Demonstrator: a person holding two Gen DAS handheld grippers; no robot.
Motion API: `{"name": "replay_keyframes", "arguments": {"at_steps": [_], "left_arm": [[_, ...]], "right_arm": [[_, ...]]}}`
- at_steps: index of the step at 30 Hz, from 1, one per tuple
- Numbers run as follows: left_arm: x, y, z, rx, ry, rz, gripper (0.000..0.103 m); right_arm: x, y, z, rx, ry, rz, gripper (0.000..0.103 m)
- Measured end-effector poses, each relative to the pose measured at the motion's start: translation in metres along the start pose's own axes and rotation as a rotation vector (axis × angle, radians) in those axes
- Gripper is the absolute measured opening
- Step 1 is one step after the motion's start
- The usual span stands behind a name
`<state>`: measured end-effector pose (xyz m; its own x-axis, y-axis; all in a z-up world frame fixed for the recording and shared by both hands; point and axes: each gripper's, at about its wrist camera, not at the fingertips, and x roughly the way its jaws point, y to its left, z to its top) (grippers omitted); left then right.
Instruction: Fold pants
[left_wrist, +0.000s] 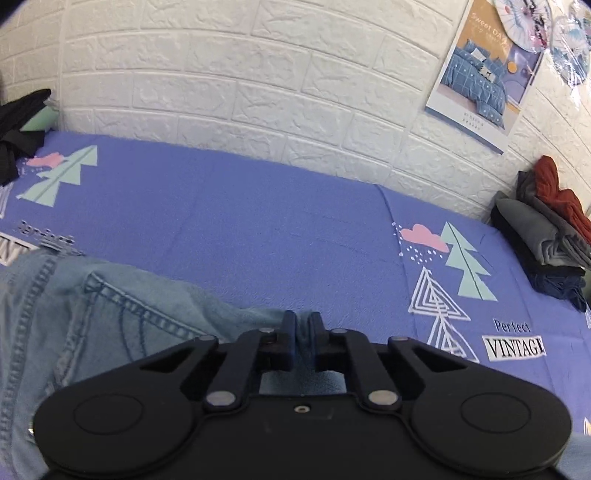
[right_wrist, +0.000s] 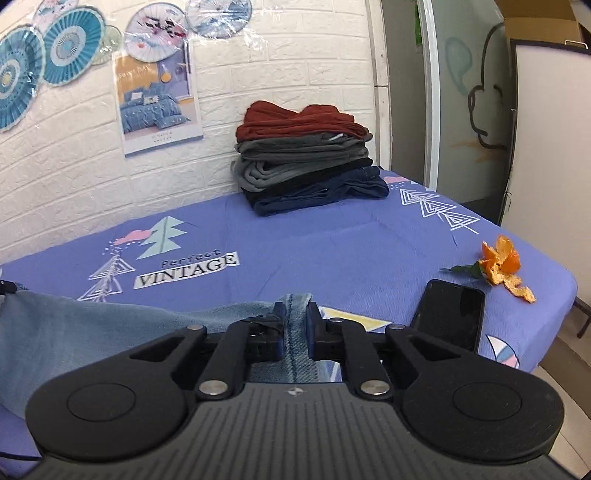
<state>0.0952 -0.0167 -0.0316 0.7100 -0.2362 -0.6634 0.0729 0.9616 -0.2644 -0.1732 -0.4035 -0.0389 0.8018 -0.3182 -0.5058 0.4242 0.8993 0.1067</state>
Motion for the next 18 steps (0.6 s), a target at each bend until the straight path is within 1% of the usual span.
{"name": "replay_keyframes", "arguments": {"at_steps": [4, 5, 6, 7, 8, 9, 10, 11, 12, 13, 14, 15, 16, 18], "left_arm": [[0.037, -0.009, -0.006, 0.017, 0.034, 0.015, 0.000], [0.042, -0.009, -0.009, 0.021, 0.025, 0.022, 0.000], [0.044, -0.010, -0.010, 0.028, 0.008, 0.028, 0.000], [0.046, -0.011, -0.010, 0.034, 0.001, 0.026, 0.000], [0.046, -0.011, -0.009, 0.038, 0.004, 0.020, 0.000], [0.044, -0.011, -0.008, 0.034, 0.011, 0.008, 0.002], [0.039, -0.010, -0.006, 0.024, 0.018, -0.007, 0.029], [0.031, -0.009, -0.005, 0.008, 0.015, -0.020, 0.054], [0.020, -0.009, -0.004, -0.006, 0.005, -0.030, 0.063], [0.010, -0.010, -0.005, -0.011, -0.002, -0.045, 0.066], [-0.001, -0.012, -0.006, -0.010, -0.005, -0.070, 0.066], [-0.011, -0.016, -0.009, -0.006, -0.005, -0.106, 0.066], [-0.020, -0.020, -0.013, 0.004, 0.003, -0.142, 0.066], [-0.031, -0.034, -0.023, 0.047, 0.034, -0.210, 0.066]], "right_arm": [[0.051, -0.021, -0.016, 0.058, 0.126, -0.007, 0.018], [0.058, -0.025, -0.021, 0.081, 0.134, -0.004, 0.018], [0.058, -0.028, -0.025, 0.105, 0.107, -0.006, 0.018], [0.059, -0.031, -0.026, 0.124, 0.098, -0.010, 0.020], [0.055, -0.033, -0.025, 0.147, 0.088, -0.011, 0.025], [0.051, -0.036, -0.025, 0.174, 0.085, -0.005, 0.036], [0.043, -0.039, -0.025, 0.206, 0.086, -0.005, 0.044], [0.033, -0.041, -0.025, 0.225, 0.085, 0.015, 0.047], [0.023, -0.044, -0.026, 0.234, 0.077, 0.045, 0.050], [0.014, -0.047, -0.029, 0.243, 0.069, 0.070, 0.057], [0.006, -0.049, -0.032, 0.252, 0.070, 0.095, 0.068], [0.001, -0.051, -0.037, 0.262, 0.081, 0.118, 0.073], [-0.003, -0.053, -0.042, 0.272, 0.099, 0.142, 0.081], [-0.004, -0.054, -0.052, 0.275, 0.140, 0.182, 0.081]]}}
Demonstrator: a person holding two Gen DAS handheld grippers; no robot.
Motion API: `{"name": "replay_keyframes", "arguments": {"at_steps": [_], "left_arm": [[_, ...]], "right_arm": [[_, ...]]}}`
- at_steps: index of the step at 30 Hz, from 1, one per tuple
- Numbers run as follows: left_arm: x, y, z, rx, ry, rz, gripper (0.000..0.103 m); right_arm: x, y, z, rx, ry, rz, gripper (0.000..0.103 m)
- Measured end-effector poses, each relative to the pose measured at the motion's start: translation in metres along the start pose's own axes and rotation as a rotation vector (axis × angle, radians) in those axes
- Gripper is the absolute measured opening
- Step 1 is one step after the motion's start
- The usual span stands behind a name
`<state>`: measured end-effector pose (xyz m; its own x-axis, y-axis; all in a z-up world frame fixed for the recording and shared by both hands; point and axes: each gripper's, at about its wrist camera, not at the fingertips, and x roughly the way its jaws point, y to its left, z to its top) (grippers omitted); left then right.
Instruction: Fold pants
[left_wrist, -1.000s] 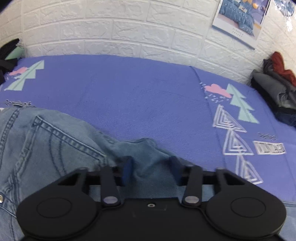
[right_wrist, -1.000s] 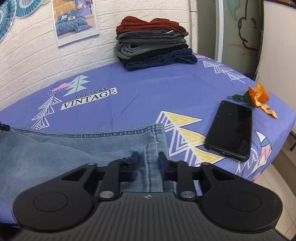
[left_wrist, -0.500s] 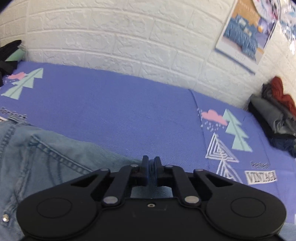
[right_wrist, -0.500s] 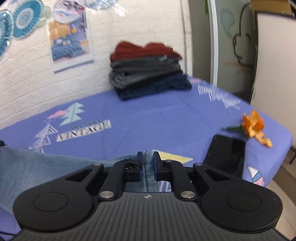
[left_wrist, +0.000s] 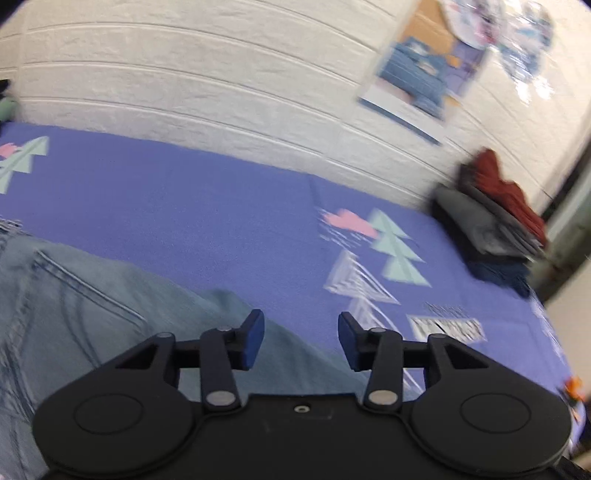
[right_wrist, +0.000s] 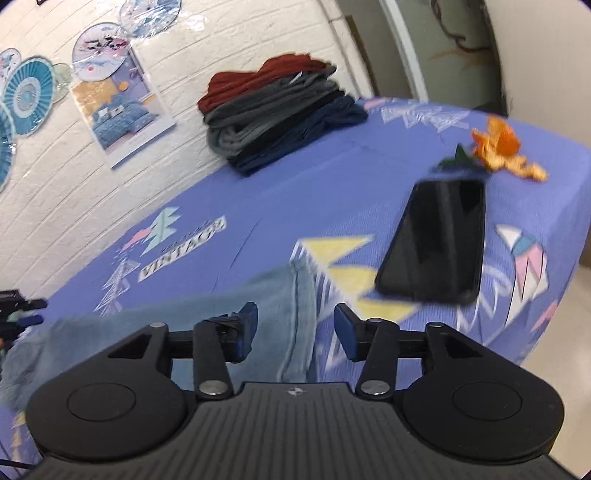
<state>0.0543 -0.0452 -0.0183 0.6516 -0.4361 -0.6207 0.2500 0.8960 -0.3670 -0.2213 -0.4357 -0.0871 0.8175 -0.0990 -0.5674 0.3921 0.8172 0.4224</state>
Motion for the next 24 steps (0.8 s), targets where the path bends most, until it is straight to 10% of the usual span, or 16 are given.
{"name": "replay_keyframes", "arguments": {"at_steps": [12, 15, 24], "left_arm": [[0.034, -0.104, -0.090, 0.217, 0.276, -0.275, 0.024], [0.043, -0.122, -0.104, 0.264, 0.303, -0.288, 0.024], [0.018, -0.088, -0.077, 0.158, 0.224, -0.274, 0.033]], "right_arm": [[0.014, 0.000, -0.007, 0.024, 0.041, 0.149, 0.086], [0.018, 0.003, -0.006, 0.035, 0.071, 0.159, 0.038], [-0.036, 0.088, 0.043, -0.102, -0.147, 0.355, 0.030]]}}
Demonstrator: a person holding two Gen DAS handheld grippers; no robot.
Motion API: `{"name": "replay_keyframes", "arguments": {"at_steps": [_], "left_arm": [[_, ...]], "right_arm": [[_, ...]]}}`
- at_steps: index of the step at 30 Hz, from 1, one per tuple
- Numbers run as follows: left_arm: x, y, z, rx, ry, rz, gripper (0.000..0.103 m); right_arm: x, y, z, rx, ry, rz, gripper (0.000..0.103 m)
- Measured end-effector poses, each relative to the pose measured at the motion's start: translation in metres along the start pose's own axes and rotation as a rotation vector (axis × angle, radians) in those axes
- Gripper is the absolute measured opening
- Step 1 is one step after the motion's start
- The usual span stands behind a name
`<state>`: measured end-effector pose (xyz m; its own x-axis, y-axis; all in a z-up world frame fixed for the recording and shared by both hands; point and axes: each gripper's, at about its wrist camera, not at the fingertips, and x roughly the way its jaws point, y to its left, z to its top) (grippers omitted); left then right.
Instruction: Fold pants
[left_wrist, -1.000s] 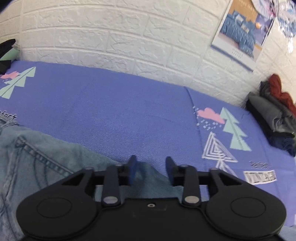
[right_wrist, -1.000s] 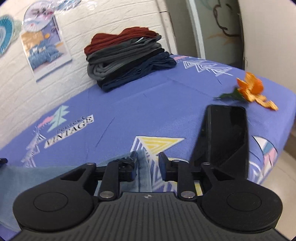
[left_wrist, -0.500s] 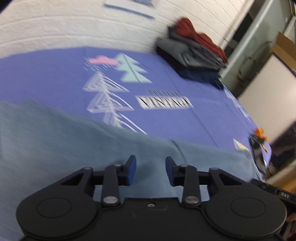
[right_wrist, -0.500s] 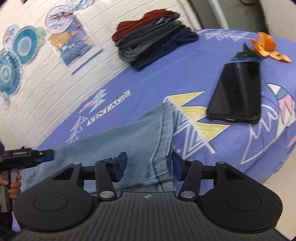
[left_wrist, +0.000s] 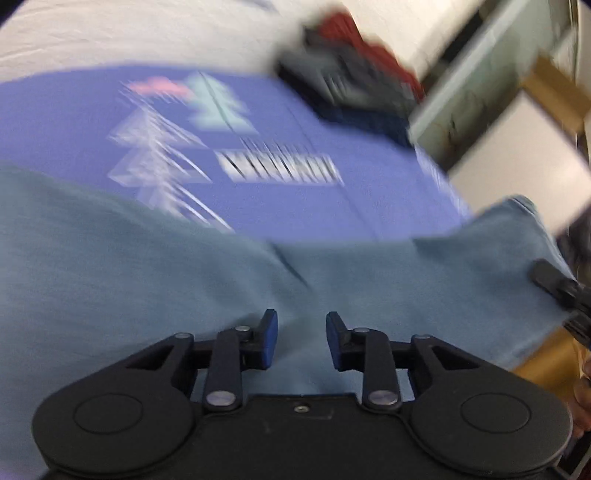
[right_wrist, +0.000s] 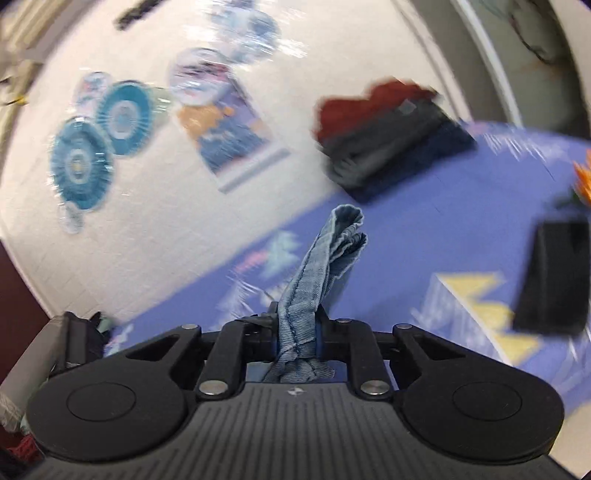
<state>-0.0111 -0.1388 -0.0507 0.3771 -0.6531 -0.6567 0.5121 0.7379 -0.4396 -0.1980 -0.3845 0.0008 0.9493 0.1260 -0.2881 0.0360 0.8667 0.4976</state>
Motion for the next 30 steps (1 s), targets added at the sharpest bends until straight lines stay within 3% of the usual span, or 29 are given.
{"name": "replay_keyframes", "arguments": {"at_steps": [2, 5, 8, 12, 18, 20, 21, 26, 30], "left_arm": [[-0.032, 0.024, 0.006, -0.046, -0.097, 0.067, 0.052], [-0.078, 0.068, 0.005, -0.144, -0.207, 0.168, 0.054], [-0.115, 0.109, -0.006, -0.251, -0.278, 0.251, 0.054], [-0.163, 0.150, -0.029, -0.385, -0.378, 0.321, 0.056], [-0.215, 0.186, -0.063, -0.502, -0.466, 0.453, 0.082], [-0.223, 0.198, -0.073, -0.553, -0.483, 0.465, 0.103], [-0.226, 0.205, -0.078, -0.578, -0.482, 0.461, 0.103], [-0.225, 0.237, -0.090, -0.663, -0.438, 0.373, 0.103], [-0.217, 0.255, -0.092, -0.689, -0.455, 0.326, 0.103]], "right_arm": [[0.014, 0.027, 0.010, -0.050, -0.009, 0.072, 0.030], [0.051, 0.066, 0.013, -0.107, 0.025, 0.188, 0.030], [0.099, 0.099, 0.002, -0.151, 0.115, 0.261, 0.030], [0.159, 0.143, -0.033, -0.227, 0.279, 0.303, 0.030], [0.219, 0.184, -0.082, -0.292, 0.459, 0.303, 0.031], [0.232, 0.191, -0.093, -0.298, 0.490, 0.278, 0.033], [0.235, 0.194, -0.098, -0.304, 0.499, 0.268, 0.034], [0.232, 0.194, -0.095, -0.220, 0.539, 0.319, 0.070], [0.214, 0.201, -0.091, -0.296, 0.469, 0.330, 0.064]]}}
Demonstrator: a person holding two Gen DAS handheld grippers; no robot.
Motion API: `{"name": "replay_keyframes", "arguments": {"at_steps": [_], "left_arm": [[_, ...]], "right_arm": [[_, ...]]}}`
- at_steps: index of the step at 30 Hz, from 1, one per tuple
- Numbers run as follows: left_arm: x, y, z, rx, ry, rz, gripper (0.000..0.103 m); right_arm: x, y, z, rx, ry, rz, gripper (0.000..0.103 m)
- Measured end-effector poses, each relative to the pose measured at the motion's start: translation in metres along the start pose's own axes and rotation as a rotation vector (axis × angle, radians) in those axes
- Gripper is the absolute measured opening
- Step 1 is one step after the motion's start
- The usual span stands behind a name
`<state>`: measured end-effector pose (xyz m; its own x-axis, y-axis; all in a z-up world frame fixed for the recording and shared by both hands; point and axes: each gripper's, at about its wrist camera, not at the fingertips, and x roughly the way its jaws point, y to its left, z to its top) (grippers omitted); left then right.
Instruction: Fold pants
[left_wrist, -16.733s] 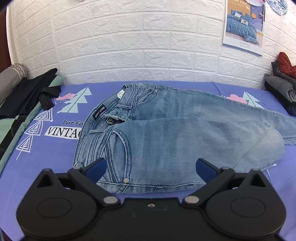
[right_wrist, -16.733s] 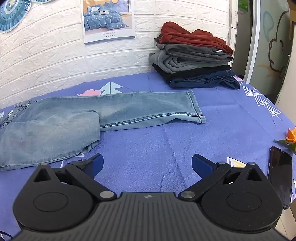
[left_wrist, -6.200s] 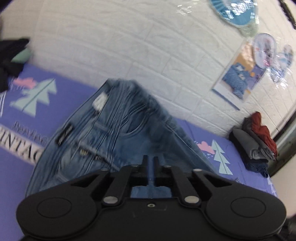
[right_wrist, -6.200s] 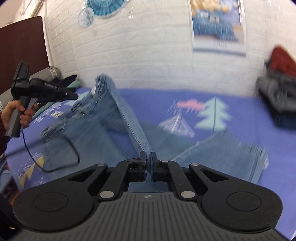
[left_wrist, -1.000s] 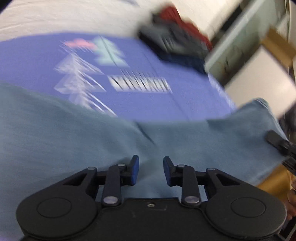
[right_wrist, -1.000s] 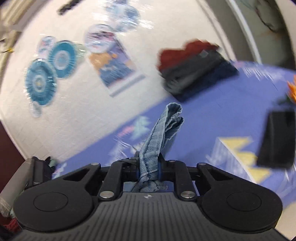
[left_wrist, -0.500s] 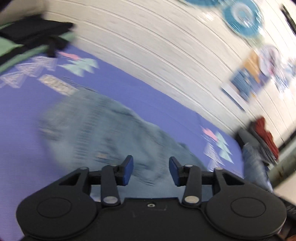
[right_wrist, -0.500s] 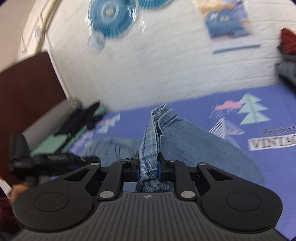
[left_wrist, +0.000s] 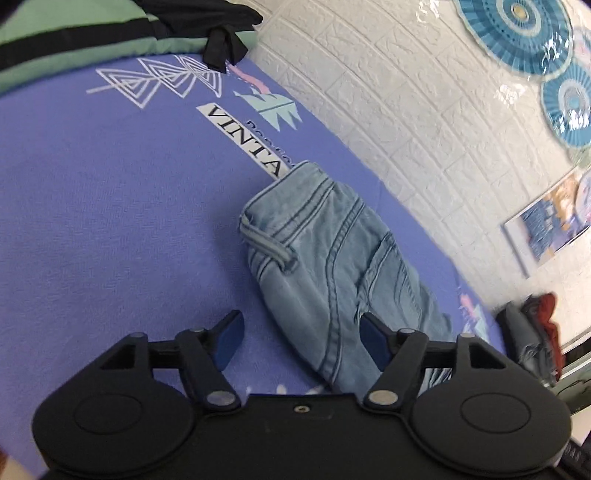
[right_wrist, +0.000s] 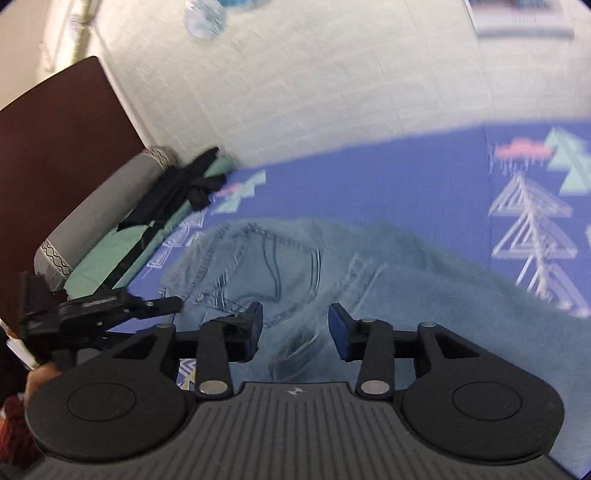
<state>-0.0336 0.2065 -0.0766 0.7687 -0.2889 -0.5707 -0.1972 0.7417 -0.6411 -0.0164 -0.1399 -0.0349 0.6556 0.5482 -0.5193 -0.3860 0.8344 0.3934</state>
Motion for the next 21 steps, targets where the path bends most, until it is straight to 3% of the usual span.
{"name": "replay_keyframes", "arguments": {"at_steps": [2, 4, 7, 8, 12, 13, 14, 16, 18, 19, 21], "left_arm": [[0.006, 0.002, 0.005, -0.014, 0.001, -0.037, 0.103], [0.016, 0.001, 0.008, -0.008, 0.003, -0.061, 0.103], [0.025, -0.003, 0.010, 0.028, -0.003, -0.074, 0.103], [0.029, -0.006, 0.010, 0.039, -0.006, -0.073, 0.103], [0.038, -0.012, 0.010, 0.049, -0.036, -0.036, 0.103], [0.040, -0.014, 0.011, 0.058, -0.036, -0.014, 0.047], [0.041, -0.014, 0.011, 0.065, -0.026, -0.028, 0.031], [0.036, -0.015, 0.011, 0.045, -0.036, -0.040, 0.017], [0.024, -0.027, 0.010, 0.078, -0.068, -0.053, 0.012], [0.018, -0.035, 0.009, 0.103, -0.087, -0.068, 0.002], [0.004, -0.061, 0.006, 0.172, -0.115, -0.116, 0.000]], "right_arm": [[0.004, 0.000, -0.003, 0.001, 0.023, -0.011, 0.044], [0.018, -0.003, -0.009, 0.038, 0.063, -0.021, 0.036], [0.045, -0.007, -0.024, 0.065, 0.136, -0.065, 0.031], [0.047, -0.008, -0.030, 0.073, 0.113, -0.072, 0.024], [0.044, -0.006, -0.030, 0.067, 0.098, -0.074, 0.024], [0.044, -0.005, -0.030, 0.065, 0.100, -0.074, 0.024], [0.043, -0.005, -0.030, 0.061, 0.100, -0.074, 0.024], [0.041, -0.004, -0.031, 0.062, 0.099, -0.075, 0.025], [0.040, -0.004, -0.030, 0.058, 0.101, -0.072, 0.026], [0.040, -0.005, -0.030, 0.059, 0.100, -0.068, 0.027], [0.038, -0.009, -0.029, 0.074, 0.096, -0.057, 0.028]]}}
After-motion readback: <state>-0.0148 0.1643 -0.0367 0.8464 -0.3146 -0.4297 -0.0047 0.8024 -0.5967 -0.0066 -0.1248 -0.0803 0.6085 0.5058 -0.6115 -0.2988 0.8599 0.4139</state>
